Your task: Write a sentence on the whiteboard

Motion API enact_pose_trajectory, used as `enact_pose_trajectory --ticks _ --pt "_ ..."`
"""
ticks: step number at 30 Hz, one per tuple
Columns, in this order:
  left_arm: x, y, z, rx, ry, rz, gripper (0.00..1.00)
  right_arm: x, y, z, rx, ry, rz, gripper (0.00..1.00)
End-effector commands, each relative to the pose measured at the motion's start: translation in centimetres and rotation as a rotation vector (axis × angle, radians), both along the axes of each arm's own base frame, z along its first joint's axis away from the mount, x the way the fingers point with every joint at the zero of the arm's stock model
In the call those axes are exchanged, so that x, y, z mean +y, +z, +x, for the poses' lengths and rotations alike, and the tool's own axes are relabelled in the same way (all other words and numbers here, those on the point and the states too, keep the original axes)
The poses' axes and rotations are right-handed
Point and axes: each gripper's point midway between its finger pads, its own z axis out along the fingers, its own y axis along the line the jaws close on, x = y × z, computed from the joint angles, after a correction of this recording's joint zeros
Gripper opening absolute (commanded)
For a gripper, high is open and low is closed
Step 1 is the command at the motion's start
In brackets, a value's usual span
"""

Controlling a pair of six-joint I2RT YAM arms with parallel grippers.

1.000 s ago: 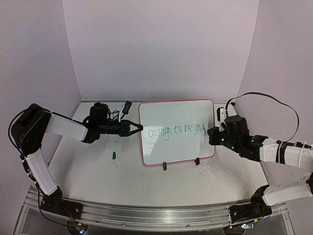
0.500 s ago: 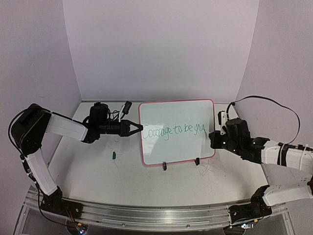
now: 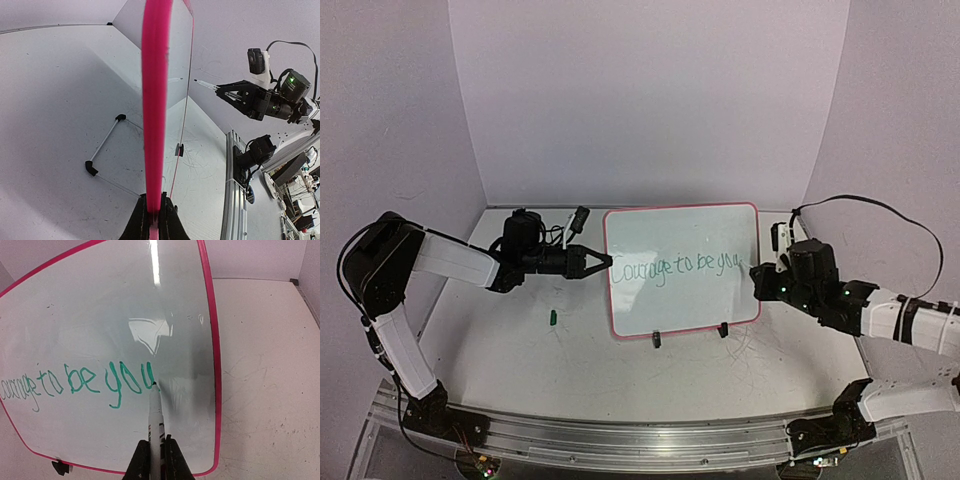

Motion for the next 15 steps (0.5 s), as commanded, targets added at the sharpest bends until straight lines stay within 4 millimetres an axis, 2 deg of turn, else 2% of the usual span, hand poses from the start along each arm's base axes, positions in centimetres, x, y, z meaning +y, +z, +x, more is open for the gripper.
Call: enact_pose_trajectory --ticks 1,15 --pt "-0.2 0.0 0.6 -0.023 0.021 0.017 0.00 -0.4 0.5 0.7 -0.021 -0.033 -0.008 0.00" --pt "-0.3 0.1 0.6 -0.025 0.018 0.014 0.00 -0.7 -0.9 1.3 0.002 -0.062 -0.046 0.00"
